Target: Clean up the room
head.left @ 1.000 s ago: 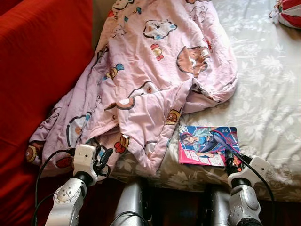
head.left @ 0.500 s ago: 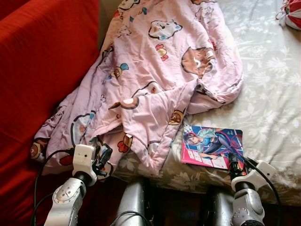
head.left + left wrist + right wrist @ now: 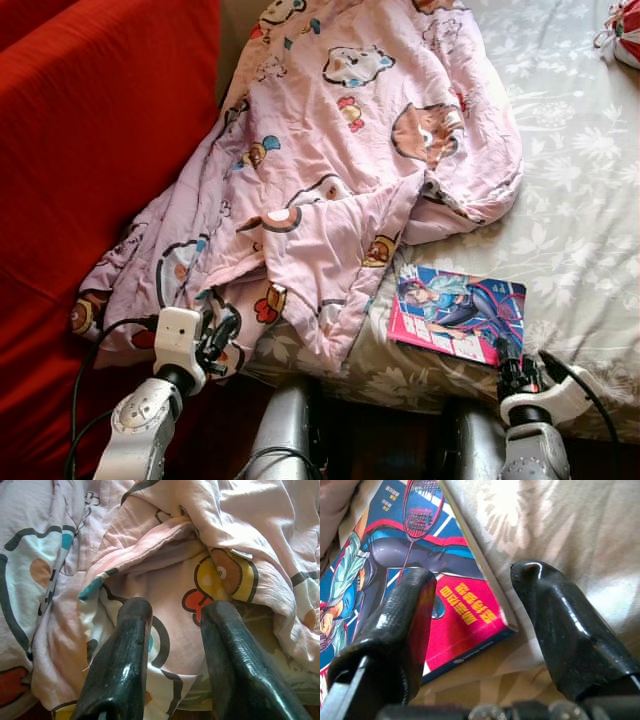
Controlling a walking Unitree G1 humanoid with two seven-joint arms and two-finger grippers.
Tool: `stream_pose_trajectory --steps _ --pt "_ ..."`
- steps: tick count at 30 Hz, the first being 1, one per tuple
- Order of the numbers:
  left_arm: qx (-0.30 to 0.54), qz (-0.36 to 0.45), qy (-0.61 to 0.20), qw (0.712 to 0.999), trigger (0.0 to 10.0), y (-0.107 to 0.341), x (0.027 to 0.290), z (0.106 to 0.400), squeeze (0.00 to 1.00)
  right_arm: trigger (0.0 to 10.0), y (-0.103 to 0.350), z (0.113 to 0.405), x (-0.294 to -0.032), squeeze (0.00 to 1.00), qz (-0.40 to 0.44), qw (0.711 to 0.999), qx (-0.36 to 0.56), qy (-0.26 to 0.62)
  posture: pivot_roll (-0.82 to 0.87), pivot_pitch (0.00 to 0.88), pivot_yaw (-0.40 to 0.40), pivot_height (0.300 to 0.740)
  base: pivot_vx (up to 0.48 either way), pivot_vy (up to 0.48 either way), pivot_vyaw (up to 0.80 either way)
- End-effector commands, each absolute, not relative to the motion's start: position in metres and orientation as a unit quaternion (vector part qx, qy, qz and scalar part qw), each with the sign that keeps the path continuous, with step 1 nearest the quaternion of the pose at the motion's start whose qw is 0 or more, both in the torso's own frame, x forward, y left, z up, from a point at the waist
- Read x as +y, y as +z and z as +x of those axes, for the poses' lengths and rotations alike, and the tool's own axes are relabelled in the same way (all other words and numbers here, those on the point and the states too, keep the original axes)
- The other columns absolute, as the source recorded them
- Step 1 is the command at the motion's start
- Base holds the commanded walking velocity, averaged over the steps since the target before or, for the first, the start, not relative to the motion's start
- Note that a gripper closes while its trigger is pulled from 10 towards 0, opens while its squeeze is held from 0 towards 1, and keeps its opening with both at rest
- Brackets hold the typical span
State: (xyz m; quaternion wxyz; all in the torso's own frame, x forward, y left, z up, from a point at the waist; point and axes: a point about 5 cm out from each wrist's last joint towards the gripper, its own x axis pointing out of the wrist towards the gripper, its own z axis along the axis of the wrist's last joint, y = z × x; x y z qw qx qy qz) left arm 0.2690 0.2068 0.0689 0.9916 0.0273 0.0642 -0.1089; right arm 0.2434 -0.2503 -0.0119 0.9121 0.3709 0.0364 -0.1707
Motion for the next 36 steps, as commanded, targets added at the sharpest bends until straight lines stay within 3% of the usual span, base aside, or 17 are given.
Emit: stream_pose_trajectory --steps 1,14,29,30,31,32,33,36 --pt "0.083 0.045 -0.106 0.990 10.0 0.062 0.214 0.263 0.00 10.0 -0.026 0.228 -0.247 0.00 0.390 0.899 0.060 -0.190 0.16 0.222 0.209 0.601 0.000 0.000 0.00" --pt "0.085 0.052 -0.108 0.989 10.0 0.061 0.215 0.261 0.00 10.0 -0.033 0.232 -0.224 0.00 0.440 0.883 0.087 -0.141 0.17 0.218 0.213 0.601 0.000 0.000 0.00" --pt "0.085 0.057 -0.111 0.988 10.0 0.061 0.213 0.262 0.00 10.0 -0.032 0.236 -0.218 0.00 0.454 0.877 0.093 -0.129 0.18 0.214 0.213 0.601 0.000 0.000 0.00" --pt "0.085 0.058 -0.111 0.988 10.0 0.061 0.213 0.262 0.00 4.9 -0.032 0.237 -0.218 0.00 0.454 0.877 0.092 -0.128 0.18 0.214 0.213 0.601 0.000 0.000 0.00" --pt "0.085 0.058 -0.111 0.988 10.0 0.061 0.213 0.262 0.00 4.9 -0.032 0.237 -0.218 0.00 0.454 0.877 0.092 -0.128 0.18 0.214 0.213 0.601 0.000 0.000 0.00" --pt "0.086 0.058 -0.111 0.988 10.0 0.061 0.213 0.262 0.00 0.9 -0.032 0.237 -0.218 0.00 0.454 0.877 0.092 -0.127 0.17 0.214 0.213 0.601 0.000 0.000 0.00" --pt "0.085 0.058 -0.111 0.988 10.0 0.061 0.213 0.262 0.00 0.0 -0.032 0.237 -0.217 0.00 0.455 0.877 0.091 -0.126 0.17 0.214 0.213 0.601 0.000 0.000 0.00" --pt "0.086 0.058 -0.112 0.988 10.0 0.060 0.212 0.262 0.00 0.0 -0.031 0.239 -0.217 0.00 0.456 0.877 0.089 -0.123 0.17 0.213 0.212 0.601 0.000 0.000 0.00"
